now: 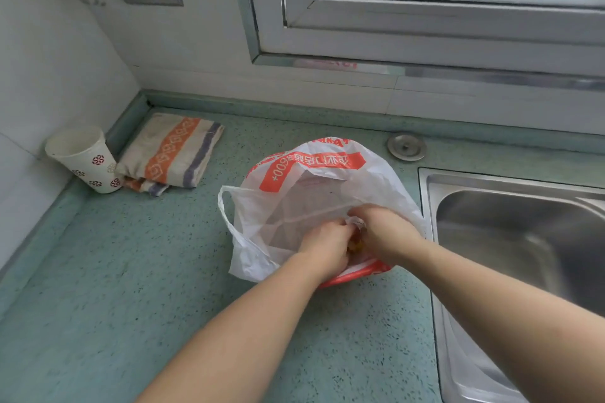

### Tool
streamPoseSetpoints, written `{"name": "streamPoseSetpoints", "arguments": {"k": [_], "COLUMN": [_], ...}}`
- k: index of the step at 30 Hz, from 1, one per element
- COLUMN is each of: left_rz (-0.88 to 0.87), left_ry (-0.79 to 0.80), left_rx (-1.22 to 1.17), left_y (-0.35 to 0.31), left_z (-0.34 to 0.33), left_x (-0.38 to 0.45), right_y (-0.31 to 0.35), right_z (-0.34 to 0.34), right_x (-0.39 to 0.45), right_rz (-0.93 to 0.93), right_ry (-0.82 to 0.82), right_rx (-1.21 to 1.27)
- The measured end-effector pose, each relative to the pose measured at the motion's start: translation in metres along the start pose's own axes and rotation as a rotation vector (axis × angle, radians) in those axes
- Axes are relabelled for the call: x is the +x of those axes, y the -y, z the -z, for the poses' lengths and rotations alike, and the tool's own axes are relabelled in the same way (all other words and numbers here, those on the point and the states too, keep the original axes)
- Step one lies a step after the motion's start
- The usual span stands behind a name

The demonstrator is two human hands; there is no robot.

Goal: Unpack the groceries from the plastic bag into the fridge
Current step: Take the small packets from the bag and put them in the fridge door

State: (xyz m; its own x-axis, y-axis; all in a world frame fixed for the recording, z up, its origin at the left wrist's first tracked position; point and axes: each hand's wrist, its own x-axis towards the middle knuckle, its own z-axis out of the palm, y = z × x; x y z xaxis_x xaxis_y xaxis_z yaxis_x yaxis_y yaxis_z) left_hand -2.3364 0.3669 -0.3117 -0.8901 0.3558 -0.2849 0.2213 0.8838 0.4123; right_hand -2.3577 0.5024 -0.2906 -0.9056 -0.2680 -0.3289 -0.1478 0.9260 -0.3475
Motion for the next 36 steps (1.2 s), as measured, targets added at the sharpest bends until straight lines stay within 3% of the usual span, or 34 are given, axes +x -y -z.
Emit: {"name": "streamPoseSetpoints", "arguments": {"k": [2,10,16,18,21,25,36], "left_rz": [-0.010,0.114,0.145,0.165,0.169,0.203,0.151], "left_ry": [-0.003,-0.115,-0.128,-0.112,-0.104,-0.108,-0.291], "left_rx": [-0.022,-0.124,-0.156,-0.158,-0.161,-0.213,-0.473], "left_y": [0.005,0.033,0.031,0.032,0.035,0.042,0.019], "left_z": [0.000,0.000,-0.007,-0.008,-0.004,0.012,0.113], "left_x": [-0.001,-0.006,-0.004,-0.004,-0.006,-0.011,-0.046], "right_y": [-0.006,-0.024,-0.003,0.002,0.005,0.012,0.070], "right_z": [-0.002,-0.004,0.001,-0.002,-0.004,0.009,0.093], "right_x": [0.004,0.009,0.012,0.011,0.005,0.000,-0.009], "right_rz": [0.016,-0.009,0.303,0.324,0.157,-0.016,-0.095], "right_ry": [0.083,0.156,0.064,0.075,0.065,-0.125,-0.192], "right_rx": [-0.051,-0.059,-0.617,-0.640,-0.376,0.082,0.794]}}
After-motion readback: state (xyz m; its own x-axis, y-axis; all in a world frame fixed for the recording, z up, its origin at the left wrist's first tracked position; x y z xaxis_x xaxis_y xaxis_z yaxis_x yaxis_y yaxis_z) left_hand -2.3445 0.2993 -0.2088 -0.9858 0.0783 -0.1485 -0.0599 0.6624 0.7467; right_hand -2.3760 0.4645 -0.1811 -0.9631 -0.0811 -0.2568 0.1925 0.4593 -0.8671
